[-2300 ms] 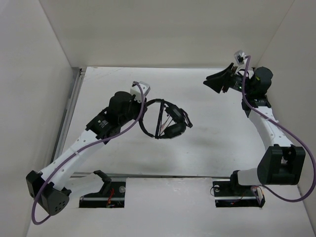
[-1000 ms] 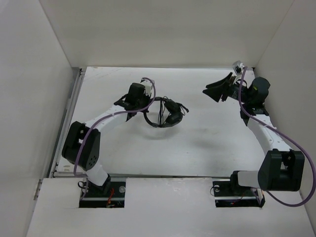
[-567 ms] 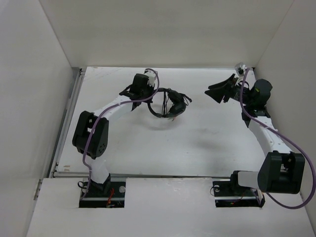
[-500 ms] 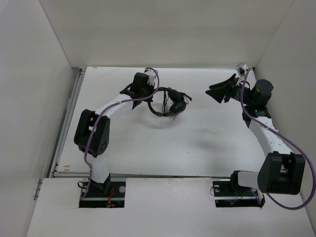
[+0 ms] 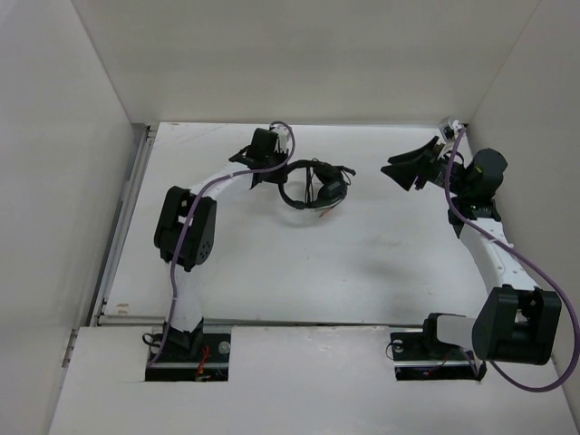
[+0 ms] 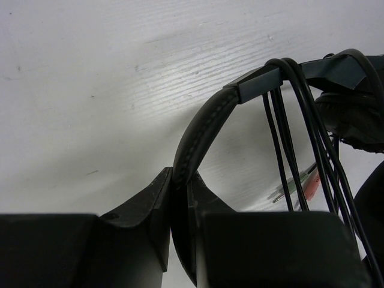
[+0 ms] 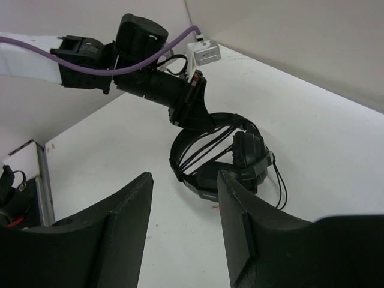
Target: Wrap the headphones
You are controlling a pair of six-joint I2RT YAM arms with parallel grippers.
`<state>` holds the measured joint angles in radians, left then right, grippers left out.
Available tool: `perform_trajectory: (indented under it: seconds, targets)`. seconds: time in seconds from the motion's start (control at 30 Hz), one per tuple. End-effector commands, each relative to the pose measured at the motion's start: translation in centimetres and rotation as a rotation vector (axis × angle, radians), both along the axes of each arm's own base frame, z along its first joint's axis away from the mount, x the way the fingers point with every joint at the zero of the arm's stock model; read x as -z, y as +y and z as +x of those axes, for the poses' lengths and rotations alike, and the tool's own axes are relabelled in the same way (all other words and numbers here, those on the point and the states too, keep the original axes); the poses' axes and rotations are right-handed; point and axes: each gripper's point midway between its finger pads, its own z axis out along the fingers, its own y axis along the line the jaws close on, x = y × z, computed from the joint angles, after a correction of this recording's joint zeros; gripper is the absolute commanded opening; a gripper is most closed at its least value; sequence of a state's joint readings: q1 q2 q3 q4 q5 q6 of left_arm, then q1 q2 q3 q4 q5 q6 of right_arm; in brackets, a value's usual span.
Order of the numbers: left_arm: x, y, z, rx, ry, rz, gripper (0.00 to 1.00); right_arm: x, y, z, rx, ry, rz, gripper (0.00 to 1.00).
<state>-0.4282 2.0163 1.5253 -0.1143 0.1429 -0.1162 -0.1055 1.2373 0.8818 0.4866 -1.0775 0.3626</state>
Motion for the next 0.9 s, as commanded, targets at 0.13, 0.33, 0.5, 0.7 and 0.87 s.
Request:
perform_trajectory:
  seconds: [0.13, 0.33, 0.5, 0.7, 0.87]
  targets:
    - [-1.3, -0.9, 2.1, -0.024, -0.015, -0.075, 0.07, -1.3, -0.5, -0.5, 0.005, -0.070, -0.013, 0.53]
    - [0.3, 0.0, 2.9, -0.062, -0.011, -0.024, 0.08, -1.1, -0.8, -0.3, 0.013, -0.064, -0.012, 0.53]
    - [1.3, 0.4, 3.3, -0.078, -0.003, -0.010, 0.18, -1.0, -1.1, -0.2, 0.022, -0.060, -0.011, 0.53]
    - [1.8, 0.6, 3.4, -0.090, 0.002, 0.006, 0.28, -1.0, -1.3, -0.3, 0.028, -0.063, -0.012, 0.54]
    - [0.7, 1.0, 2.2, -0.071, -0.001, 0.020, 0.42, -1.0, -1.6, -0.5, 0.038, -0.067, -0.014, 0.54]
